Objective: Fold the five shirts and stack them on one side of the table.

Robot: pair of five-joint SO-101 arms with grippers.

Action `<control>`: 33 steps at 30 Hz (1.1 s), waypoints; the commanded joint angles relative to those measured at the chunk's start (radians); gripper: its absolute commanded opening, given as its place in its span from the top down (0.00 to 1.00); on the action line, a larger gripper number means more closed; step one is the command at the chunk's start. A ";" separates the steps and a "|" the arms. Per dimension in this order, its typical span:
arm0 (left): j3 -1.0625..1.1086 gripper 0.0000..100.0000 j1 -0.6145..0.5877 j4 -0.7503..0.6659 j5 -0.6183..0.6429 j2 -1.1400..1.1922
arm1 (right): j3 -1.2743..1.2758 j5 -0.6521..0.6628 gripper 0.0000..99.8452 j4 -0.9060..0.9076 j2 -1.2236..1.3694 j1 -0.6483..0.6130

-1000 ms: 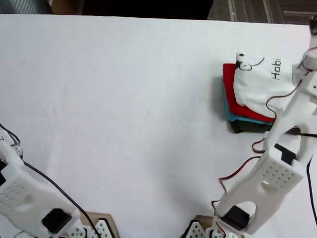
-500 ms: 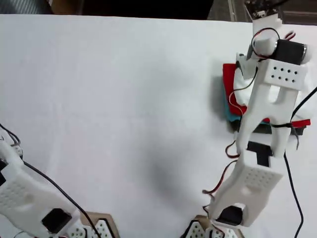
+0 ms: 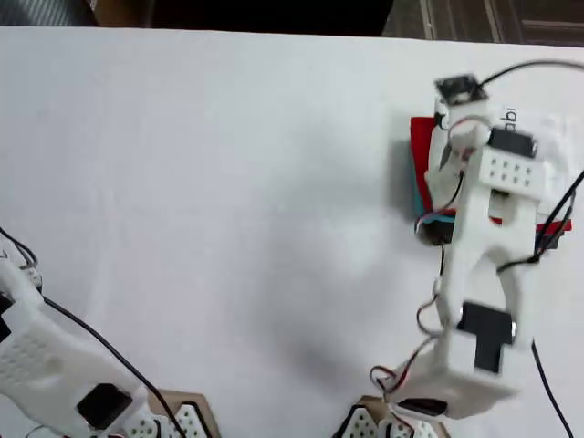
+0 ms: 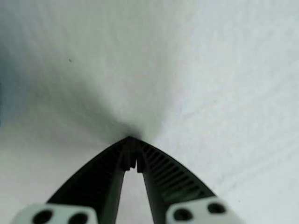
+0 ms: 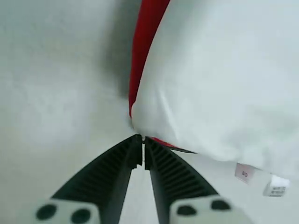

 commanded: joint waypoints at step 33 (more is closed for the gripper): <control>-0.825 0.79 -0.316 0.437 -0.519 0.037 | 1.335 -0.002 0.78 -0.549 -0.983 -0.611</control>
